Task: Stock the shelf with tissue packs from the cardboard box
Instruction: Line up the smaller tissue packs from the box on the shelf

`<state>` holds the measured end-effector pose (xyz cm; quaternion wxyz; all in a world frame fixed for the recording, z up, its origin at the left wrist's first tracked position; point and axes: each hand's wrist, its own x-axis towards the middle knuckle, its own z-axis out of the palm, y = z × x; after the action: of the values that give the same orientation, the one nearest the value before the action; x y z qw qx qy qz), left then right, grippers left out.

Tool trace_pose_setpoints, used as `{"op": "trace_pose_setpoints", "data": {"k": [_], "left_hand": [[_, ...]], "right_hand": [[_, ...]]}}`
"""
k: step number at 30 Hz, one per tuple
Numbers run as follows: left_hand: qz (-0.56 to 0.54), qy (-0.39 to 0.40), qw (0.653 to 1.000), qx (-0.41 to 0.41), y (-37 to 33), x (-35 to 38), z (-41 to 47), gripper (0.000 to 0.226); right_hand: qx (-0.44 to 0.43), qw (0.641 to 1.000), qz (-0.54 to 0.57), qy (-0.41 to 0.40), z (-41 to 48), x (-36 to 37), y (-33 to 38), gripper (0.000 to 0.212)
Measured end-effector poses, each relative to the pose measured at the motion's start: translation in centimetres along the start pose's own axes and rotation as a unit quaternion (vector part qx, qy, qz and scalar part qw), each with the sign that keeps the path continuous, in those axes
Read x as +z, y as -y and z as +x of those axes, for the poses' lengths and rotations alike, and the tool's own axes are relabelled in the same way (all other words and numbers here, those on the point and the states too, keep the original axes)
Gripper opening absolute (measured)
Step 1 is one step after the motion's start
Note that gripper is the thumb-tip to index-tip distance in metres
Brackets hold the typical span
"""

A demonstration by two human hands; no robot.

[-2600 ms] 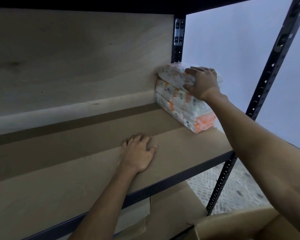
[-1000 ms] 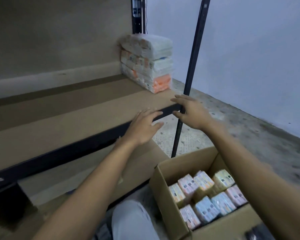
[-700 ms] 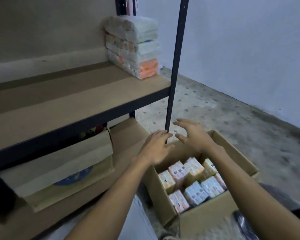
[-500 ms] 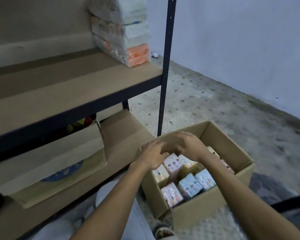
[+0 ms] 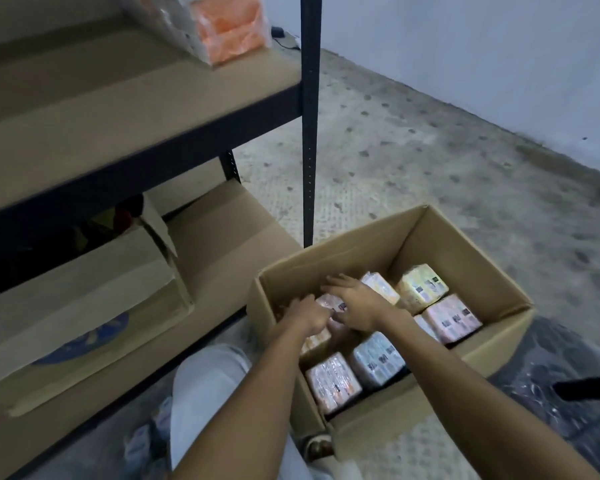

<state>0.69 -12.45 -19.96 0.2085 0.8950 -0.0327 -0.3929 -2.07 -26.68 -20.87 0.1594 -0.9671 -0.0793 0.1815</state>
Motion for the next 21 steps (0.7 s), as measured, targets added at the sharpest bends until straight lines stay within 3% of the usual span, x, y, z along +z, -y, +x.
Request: {"op": "trace_pose_setpoints", "data": {"k": [3, 9, 16, 21], "left_hand": [[-0.004, 0.023, 0.999, -0.031, 0.4, 0.9, 1.5, 0.067], [0.013, -0.015, 0.997, -0.074, 1.3, 3.2, 2.9, 0.071], [0.031, -0.095, 0.993, -0.065, 1.8, 4.8, 3.7, 0.071], [0.039, -0.125, 0.990, -0.047, 1.5, 4.2, 3.9, 0.040]], "right_hand": [[-0.009, 1.000, 0.002, 0.022, 0.6, 1.5, -0.9, 0.070], [-0.023, 0.999, 0.002, -0.044, 0.5, 2.7, -2.4, 0.076], [0.012, 0.989, -0.074, -0.125, 0.3, 4.3, -2.7, 0.054], [0.027, 0.991, -0.078, -0.108, 0.9, 4.0, -2.9, 0.048]]}}
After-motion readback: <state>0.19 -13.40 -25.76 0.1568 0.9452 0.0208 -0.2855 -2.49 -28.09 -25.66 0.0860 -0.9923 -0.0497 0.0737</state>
